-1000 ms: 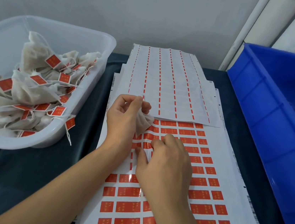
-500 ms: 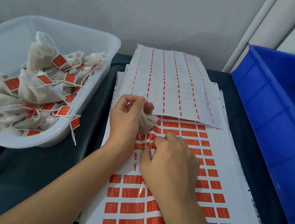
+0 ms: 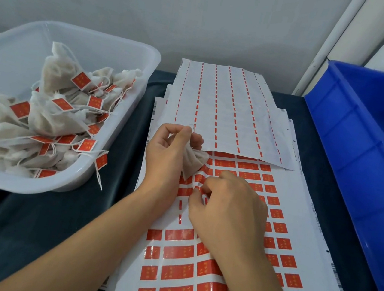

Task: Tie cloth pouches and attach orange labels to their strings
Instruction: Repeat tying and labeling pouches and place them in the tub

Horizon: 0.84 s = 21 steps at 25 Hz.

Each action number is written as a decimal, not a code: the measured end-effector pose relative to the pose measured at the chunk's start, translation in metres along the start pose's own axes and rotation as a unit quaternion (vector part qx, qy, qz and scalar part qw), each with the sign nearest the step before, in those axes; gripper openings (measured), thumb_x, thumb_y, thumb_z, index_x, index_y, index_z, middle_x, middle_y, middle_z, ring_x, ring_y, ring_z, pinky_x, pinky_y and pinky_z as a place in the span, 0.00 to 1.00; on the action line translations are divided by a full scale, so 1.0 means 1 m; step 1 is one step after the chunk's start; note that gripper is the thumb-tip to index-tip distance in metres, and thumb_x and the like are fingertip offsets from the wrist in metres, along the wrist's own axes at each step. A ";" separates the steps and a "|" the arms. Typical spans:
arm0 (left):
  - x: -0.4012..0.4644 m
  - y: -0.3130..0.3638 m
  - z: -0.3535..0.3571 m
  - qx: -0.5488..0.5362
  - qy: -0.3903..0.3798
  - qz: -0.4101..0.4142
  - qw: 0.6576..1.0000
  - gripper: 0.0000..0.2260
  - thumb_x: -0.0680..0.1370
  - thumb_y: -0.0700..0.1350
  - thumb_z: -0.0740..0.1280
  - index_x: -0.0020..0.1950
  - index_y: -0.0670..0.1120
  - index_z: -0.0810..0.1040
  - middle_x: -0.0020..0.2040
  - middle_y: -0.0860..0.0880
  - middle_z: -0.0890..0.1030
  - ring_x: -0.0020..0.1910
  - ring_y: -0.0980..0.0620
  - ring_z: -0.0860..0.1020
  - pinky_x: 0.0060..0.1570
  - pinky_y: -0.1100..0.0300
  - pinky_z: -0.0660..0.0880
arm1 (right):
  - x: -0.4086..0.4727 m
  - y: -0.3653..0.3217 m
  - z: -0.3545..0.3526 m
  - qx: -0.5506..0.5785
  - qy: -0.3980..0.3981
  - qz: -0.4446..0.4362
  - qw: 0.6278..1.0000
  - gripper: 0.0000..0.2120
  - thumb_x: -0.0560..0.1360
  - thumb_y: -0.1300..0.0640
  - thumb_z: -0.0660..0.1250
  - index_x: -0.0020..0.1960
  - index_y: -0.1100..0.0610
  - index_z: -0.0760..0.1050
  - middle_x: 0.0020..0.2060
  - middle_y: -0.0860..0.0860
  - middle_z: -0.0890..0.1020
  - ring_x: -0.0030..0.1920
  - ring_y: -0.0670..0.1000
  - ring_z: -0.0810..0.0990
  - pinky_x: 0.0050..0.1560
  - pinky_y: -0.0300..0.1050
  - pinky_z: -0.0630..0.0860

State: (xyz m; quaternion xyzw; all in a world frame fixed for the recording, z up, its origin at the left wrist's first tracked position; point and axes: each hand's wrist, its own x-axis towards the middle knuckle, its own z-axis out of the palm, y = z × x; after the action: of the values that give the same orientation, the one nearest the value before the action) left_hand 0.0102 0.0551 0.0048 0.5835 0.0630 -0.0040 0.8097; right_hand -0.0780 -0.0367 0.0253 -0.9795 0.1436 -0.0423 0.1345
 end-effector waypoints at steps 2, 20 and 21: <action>0.000 0.000 0.000 -0.005 -0.001 -0.002 1.000 0.06 0.84 0.49 0.68 0.52 0.48 0.81 0.47 0.49 0.88 0.48 0.51 0.87 0.43 0.67 0.81 | 0.001 0.002 0.000 0.002 0.001 -0.002 1.000 0.14 0.79 0.37 0.62 0.54 0.44 0.80 0.49 0.41 0.80 0.40 0.44 0.74 0.41 0.32 0.67; 0.000 -0.004 0.000 -0.041 0.013 0.032 0.999 0.06 0.84 0.47 0.68 0.52 0.45 0.80 0.47 0.46 0.88 0.50 0.51 0.87 0.44 0.69 0.81 | 0.006 -0.007 0.024 0.024 0.081 0.004 0.996 0.17 0.77 0.38 0.67 0.56 0.48 0.83 0.54 0.46 0.81 0.52 0.49 0.78 0.54 0.46 0.78; -0.001 -0.004 0.001 -0.041 0.013 0.033 0.999 0.06 0.84 0.47 0.68 0.53 0.45 0.80 0.47 0.46 0.88 0.49 0.51 0.87 0.44 0.69 0.80 | 0.007 -0.006 0.025 0.034 0.087 0.005 0.996 0.16 0.77 0.38 0.68 0.54 0.48 0.84 0.51 0.46 0.81 0.50 0.48 0.77 0.51 0.44 0.78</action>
State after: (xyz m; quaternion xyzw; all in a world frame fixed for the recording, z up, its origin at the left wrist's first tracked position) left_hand 0.0094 0.0530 0.0014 0.5514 0.0544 0.0331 0.8318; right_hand -0.0670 -0.0266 0.0034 -0.9664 0.1581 -0.1310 0.1548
